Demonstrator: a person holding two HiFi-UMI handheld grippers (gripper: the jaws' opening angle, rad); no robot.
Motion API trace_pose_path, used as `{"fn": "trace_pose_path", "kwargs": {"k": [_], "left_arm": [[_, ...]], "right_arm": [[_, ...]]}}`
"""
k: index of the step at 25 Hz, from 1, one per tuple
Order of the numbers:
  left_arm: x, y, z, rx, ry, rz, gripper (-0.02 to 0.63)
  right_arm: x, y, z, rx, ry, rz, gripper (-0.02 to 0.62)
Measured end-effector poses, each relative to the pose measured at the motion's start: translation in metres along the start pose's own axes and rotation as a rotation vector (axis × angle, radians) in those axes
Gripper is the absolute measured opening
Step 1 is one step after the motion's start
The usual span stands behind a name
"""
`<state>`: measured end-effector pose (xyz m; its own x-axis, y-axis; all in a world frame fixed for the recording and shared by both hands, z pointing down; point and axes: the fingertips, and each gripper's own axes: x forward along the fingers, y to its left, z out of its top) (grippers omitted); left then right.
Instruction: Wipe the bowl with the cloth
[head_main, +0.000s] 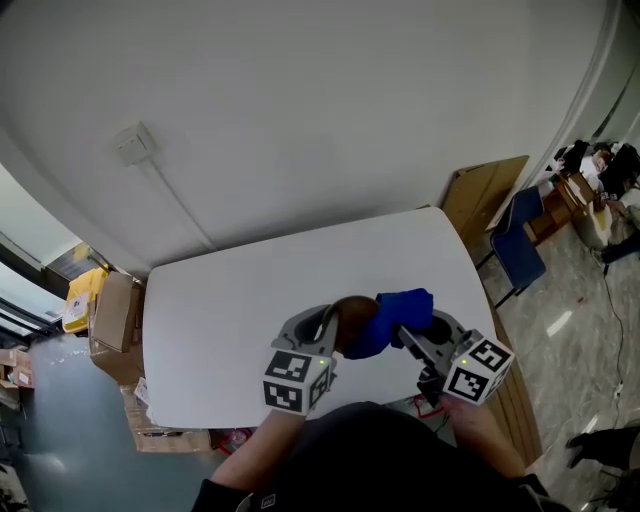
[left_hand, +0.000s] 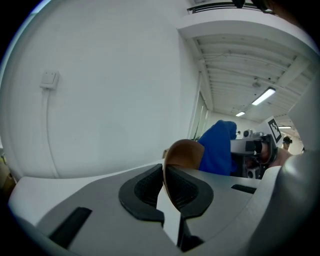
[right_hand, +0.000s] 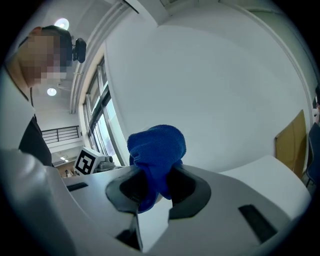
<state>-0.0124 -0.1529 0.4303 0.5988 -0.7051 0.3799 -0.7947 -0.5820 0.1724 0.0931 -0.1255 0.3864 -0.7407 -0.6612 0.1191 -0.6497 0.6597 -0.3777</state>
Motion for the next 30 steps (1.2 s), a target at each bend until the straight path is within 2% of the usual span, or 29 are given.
{"fn": "trace_pose_path", "kwargs": {"k": [4, 8, 12, 15, 18, 20, 26, 30], "left_arm": [[-0.010, -0.008, 0.009, 0.091, -0.015, -0.003, 0.020], [-0.009, -0.016, 0.008, 0.093, -0.012, -0.020, 0.020], [-0.011, -0.013, 0.010, 0.109, -0.007, -0.005, 0.021], [-0.010, -0.005, 0.009, 0.082, -0.006, -0.009, 0.026], [-0.004, -0.001, 0.007, -0.004, -0.015, -0.038, 0.023], [-0.001, -0.003, 0.009, -0.034, -0.025, -0.048, 0.020], [-0.007, -0.015, 0.025, 0.053, -0.052, -0.058, 0.032], [-0.010, -0.022, 0.034, 0.134, -0.067, -0.043, 0.046]], "right_arm": [[-0.002, 0.015, 0.023, -0.068, -0.034, 0.000, 0.080], [0.006, 0.044, 0.038, -0.132, -0.059, 0.041, 0.080], [0.018, 0.050, 0.028, -0.128, -0.043, 0.042, 0.080], [0.022, 0.055, 0.027, -0.123, -0.051, 0.042, 0.080], [0.028, 0.069, 0.026, -0.143, -0.041, 0.094, 0.080], [0.033, 0.074, 0.019, -0.155, -0.013, 0.112, 0.080], [0.033, 0.053, 0.010, -0.153, 0.007, 0.027, 0.080], [0.038, 0.049, 0.003, -0.183, 0.047, 0.007, 0.080]]}}
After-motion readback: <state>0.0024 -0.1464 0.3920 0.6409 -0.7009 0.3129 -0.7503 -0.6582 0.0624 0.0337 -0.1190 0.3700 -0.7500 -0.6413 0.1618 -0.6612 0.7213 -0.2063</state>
